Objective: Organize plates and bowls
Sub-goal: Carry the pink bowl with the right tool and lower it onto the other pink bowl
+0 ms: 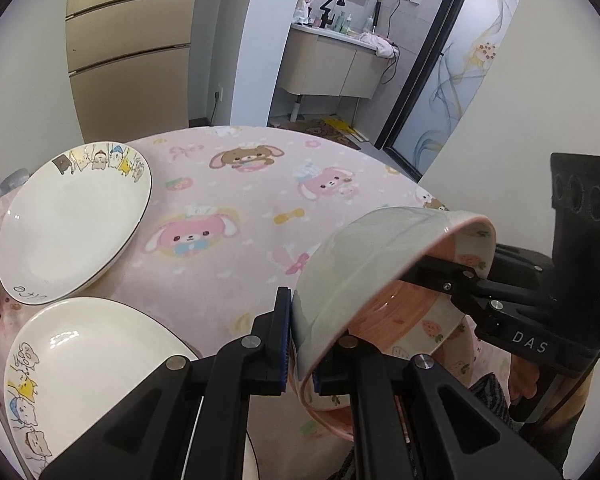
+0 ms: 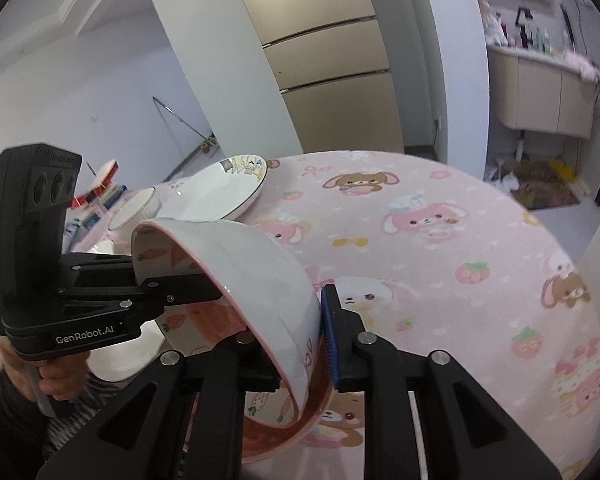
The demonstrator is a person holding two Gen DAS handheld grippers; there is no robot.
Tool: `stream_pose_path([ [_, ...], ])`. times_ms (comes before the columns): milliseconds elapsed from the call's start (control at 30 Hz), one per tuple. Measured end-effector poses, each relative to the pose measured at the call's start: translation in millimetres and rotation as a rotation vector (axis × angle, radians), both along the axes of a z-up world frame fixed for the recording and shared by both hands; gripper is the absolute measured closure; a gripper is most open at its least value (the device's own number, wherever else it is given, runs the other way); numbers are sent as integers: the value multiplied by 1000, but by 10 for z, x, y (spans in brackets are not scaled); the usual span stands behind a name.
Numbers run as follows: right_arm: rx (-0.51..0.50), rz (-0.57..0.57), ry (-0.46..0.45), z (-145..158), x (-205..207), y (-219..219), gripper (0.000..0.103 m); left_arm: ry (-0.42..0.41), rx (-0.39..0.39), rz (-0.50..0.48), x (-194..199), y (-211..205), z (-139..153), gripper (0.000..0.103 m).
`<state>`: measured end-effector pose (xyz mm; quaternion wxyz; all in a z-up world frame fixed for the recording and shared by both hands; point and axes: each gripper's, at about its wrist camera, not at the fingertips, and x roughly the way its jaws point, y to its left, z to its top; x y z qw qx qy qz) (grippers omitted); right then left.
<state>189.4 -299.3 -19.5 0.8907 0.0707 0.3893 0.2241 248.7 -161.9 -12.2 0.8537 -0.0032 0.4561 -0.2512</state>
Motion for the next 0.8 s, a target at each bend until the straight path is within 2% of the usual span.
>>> stream_pose_path([
  [167, -128, 4, -50, 19, -50, 121, 84, -26, 16, -18, -26, -48, -3, 95],
  [300, -239, 10, -131, 39, -109, 244, 82, -48, 28, -31, -41, -57, -19, 95],
  [500, -161, 9, -133, 69, -85, 106, 82, -55, 13, -57, -54, -70, -12, 94],
  [600, -95, 28, -132, 97, -90, 48, 84, -76, 36, -62, -86, -110, 2, 94],
  [667, -95, 32, -136, 102, -88, 76, 85, -87, 43, -66, -103, -123, 7, 94],
  [800, -30, 41, -104, 100, -68, 13, 84, -79, 7, -67, -96, -76, 25, 94],
])
